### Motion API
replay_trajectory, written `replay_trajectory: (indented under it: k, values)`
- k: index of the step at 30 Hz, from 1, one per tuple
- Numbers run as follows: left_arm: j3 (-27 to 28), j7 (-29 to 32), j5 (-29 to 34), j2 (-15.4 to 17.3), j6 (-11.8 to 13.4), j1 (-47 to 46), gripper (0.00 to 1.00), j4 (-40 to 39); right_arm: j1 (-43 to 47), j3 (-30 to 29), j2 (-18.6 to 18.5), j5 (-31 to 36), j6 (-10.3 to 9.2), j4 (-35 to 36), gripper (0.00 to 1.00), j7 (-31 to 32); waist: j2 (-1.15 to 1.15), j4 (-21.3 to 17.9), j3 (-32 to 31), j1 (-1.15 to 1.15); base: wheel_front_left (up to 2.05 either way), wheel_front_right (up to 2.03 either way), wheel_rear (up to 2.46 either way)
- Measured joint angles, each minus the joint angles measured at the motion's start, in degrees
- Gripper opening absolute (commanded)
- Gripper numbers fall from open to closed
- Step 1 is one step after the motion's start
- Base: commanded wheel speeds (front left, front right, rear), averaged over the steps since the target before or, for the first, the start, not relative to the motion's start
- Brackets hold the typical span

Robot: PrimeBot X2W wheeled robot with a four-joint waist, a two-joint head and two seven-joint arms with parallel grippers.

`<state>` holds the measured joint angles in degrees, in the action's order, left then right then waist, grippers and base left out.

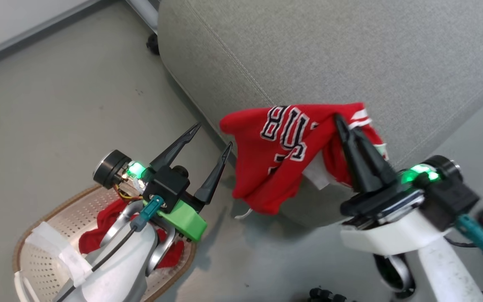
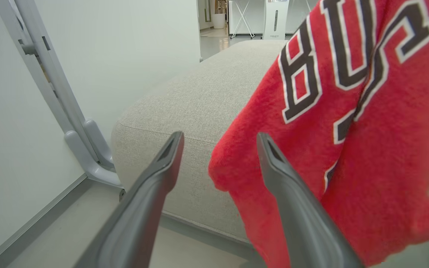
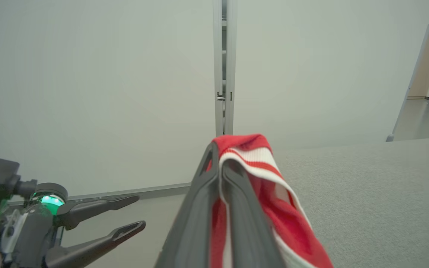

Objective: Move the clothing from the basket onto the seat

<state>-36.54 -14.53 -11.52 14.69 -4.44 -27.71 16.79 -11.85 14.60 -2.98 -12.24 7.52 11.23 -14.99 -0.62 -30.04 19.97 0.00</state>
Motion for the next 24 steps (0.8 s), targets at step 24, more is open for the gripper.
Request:
replay_trajectory:
  k: [24]
  values:
    - [-0.83,8.68,2.16,5.84,0.18,-5.2,1.0,-10.45,-47.73,-20.58,-20.71,-7.45,0.0,-13.14,0.0,-0.01,0.0,2.88,17.75,0.01,0.0,0.0,0.0]
